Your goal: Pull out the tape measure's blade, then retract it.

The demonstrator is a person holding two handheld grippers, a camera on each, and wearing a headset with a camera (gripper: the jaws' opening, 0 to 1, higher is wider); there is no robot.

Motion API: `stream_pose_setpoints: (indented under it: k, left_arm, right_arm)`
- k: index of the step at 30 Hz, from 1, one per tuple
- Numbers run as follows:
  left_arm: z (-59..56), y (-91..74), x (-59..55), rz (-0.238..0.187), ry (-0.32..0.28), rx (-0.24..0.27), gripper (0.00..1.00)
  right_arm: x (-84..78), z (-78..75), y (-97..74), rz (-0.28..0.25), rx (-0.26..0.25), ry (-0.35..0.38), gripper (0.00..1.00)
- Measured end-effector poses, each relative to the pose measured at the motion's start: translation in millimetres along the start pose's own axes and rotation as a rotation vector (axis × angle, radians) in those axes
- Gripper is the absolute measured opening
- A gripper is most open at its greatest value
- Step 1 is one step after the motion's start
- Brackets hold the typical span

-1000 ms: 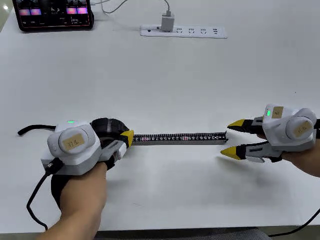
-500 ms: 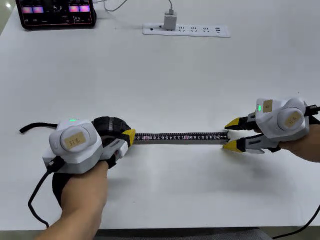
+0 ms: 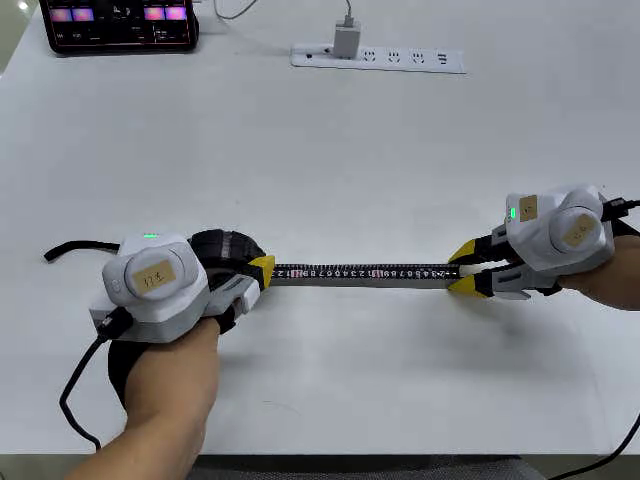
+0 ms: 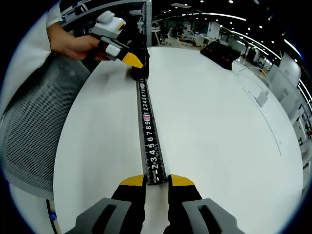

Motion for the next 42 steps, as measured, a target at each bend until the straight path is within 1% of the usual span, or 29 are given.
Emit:
stream_pose_setpoints:
  k: [7,12,17,22,28,40,42]
  left_arm:
    - [0.3,-0.1,0.1,0.003,0.003,-0.002,0.61]
    - [-0.7,-2.2,-0.4,-0.014,0.005,-0.003,0.61]
    - [-0.8,-2.9,0.1,-0.012,0.006,-0.003,0.61]
    - [-2.4,-5.3,1.4,-0.017,0.029,0.001,0.61]
    - [-1.7,-4.2,2.4,-0.029,0.06,0.0,0.6]
    - [0.5,-1.7,1.6,-0.015,0.074,-0.003,0.58]
    - [0.7,-1.8,1.9,-0.014,0.069,-0.005,0.58]
  right_arm:
    - [0.6,-0.9,0.3,0.008,0.004,-0.003,0.12]
    - [1.1,-0.1,0.6,0.015,-0.002,-0.01,0.11]
    - [1.1,0.1,0.5,0.015,-0.003,-0.005,0.11]
    - [1.1,-0.2,0.5,0.013,0.0,-0.005,0.11]
    - [1.2,-0.2,0.4,0.009,-0.001,-0.003,0.11]
    - [1.1,-0.5,0.4,0.01,-0.002,-0.008,0.11]
    - [1.4,-0.5,0.5,0.013,-0.002,-0.012,0.11]
Point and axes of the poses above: the centre of the closed fingertips' face, and the gripper's own axes: y roughly forward along the fingers, z roughly to its left, x roughly out of its top, the point moved 8 cm from there along -y, roughly backward along the fingers, and after that the axes turned 12 degrees about x, right-handed, at the moved point
